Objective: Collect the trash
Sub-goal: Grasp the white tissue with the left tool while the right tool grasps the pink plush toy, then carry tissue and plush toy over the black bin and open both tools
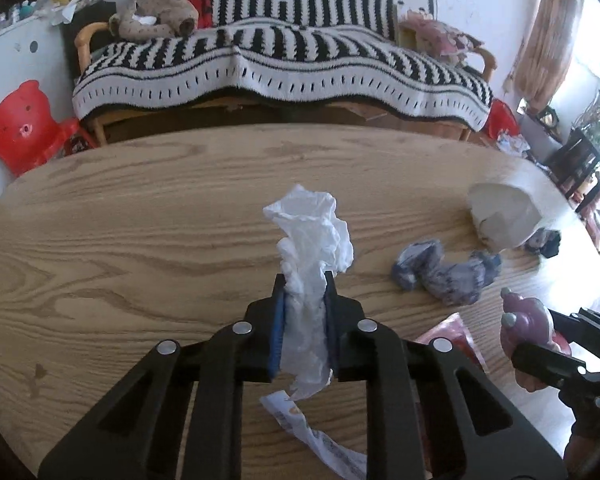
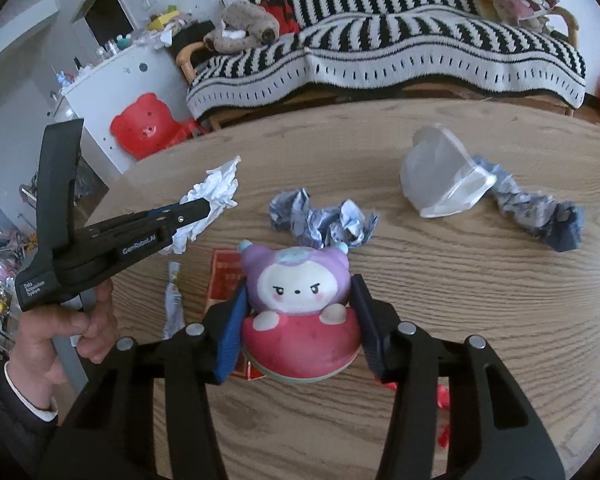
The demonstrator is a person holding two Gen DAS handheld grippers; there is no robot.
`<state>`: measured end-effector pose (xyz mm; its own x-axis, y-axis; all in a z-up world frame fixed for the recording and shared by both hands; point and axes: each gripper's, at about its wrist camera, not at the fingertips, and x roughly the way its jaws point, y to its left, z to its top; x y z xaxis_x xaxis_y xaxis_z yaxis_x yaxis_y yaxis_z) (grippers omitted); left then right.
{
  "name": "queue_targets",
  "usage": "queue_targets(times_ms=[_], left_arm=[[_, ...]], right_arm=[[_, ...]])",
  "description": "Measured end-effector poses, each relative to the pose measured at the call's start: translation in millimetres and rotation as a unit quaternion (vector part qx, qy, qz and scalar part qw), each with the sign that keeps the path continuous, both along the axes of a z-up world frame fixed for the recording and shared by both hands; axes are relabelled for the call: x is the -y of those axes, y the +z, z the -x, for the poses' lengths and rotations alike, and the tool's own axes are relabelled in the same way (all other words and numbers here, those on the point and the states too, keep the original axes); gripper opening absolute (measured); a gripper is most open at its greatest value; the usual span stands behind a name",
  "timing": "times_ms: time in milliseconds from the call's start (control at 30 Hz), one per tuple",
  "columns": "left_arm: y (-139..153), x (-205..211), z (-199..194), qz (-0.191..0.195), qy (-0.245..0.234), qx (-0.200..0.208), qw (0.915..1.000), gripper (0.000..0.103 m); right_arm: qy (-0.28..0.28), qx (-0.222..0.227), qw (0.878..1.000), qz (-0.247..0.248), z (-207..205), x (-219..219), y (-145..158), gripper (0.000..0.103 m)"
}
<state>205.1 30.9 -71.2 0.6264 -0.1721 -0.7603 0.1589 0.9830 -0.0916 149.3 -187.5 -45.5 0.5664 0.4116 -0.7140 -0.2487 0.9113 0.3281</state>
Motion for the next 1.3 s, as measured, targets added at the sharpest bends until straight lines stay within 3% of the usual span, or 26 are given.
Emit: queue_targets(times_ms=[400,600,800,1000,1300], left_arm=[[41.5,1.0,35.6,-0.001,-0.001,0.028,0.9996,0.015],[60.6,34.1,65.7,0.003,-0.029,0.042,0.9987,0.015],[71.4,102.5,99.4,0.013,-0.09,0.048,0.9947,0.015],[68.4,195.9,135.0,0.02,-0.167,0.047,0.9847,0.015],[44.6,335.1,193.2,0.033,-0.279,0.024,0.9594,0.015]], right_arm=[[-0.023,0.031,0.999,-0.003,44.7,43.5,38.2,0.049],[-0.057,0.04,0.998,0.008,76.9,85.6,50.5,0.049],[-0.112,0.042,0.993,0.019,118.5,147.5,57.5,0.049],[-0.182,0.039,0.982,0.027,165.0,224.4,57.6,0.049],[-0.291,0.018,0.956,0.035,246.1,345.4,41.2,0.049]])
